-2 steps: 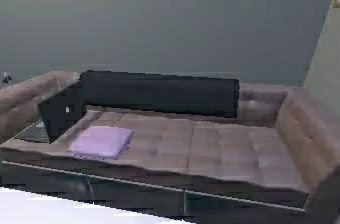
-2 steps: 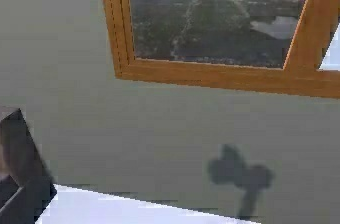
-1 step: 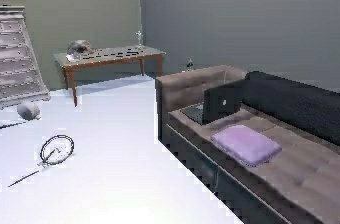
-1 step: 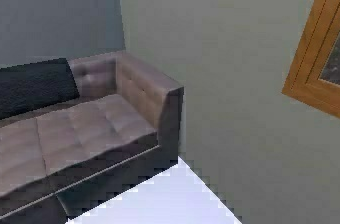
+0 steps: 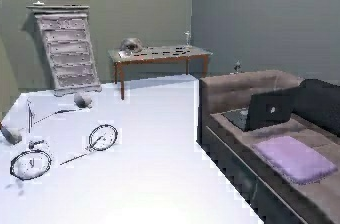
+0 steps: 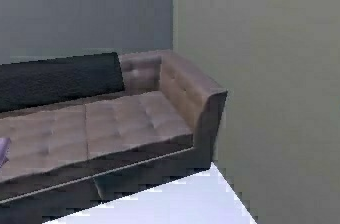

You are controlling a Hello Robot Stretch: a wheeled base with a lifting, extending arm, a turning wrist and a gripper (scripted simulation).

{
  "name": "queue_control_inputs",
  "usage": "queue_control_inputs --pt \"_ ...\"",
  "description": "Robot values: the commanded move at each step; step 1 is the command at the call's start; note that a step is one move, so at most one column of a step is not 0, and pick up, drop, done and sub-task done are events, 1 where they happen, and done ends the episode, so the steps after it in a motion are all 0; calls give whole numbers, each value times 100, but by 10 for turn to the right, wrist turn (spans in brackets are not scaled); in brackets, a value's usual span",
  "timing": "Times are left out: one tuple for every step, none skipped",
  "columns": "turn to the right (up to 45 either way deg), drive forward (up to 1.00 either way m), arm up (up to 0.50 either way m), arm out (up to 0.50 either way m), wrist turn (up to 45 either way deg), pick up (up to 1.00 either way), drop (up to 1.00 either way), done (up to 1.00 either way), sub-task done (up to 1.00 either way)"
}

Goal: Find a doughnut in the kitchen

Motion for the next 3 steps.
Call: queue_control_inputs --pt "0 100 0 0 0 0 0 0 0" --pt "0 90 0 0 0 0 0 0 0" --pt "-240 0 0 0 0 0 0 0 0"
